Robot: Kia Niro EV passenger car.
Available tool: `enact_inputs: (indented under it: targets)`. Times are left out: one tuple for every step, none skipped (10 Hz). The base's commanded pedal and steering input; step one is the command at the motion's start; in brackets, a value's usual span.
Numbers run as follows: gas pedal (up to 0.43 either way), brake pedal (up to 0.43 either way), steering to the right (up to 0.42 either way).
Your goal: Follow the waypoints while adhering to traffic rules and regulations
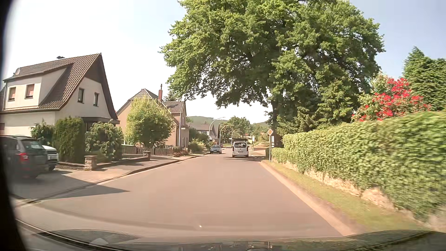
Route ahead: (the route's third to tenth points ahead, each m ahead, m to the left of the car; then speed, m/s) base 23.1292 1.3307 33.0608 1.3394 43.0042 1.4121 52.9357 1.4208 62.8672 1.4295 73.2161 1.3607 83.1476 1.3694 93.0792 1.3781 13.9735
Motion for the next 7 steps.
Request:
enact_inputs:
  targets:
    - [0.157,0.0,0.0]
    - [0.157,0.0,0.0]
    - [0.157,0.0,0.0]
    - [0.157,0.0,0.001]
    - [0.157,0.0,0.001]
    - [0.157,0.0,0.001]
    - [0.157,0.0,0.001]
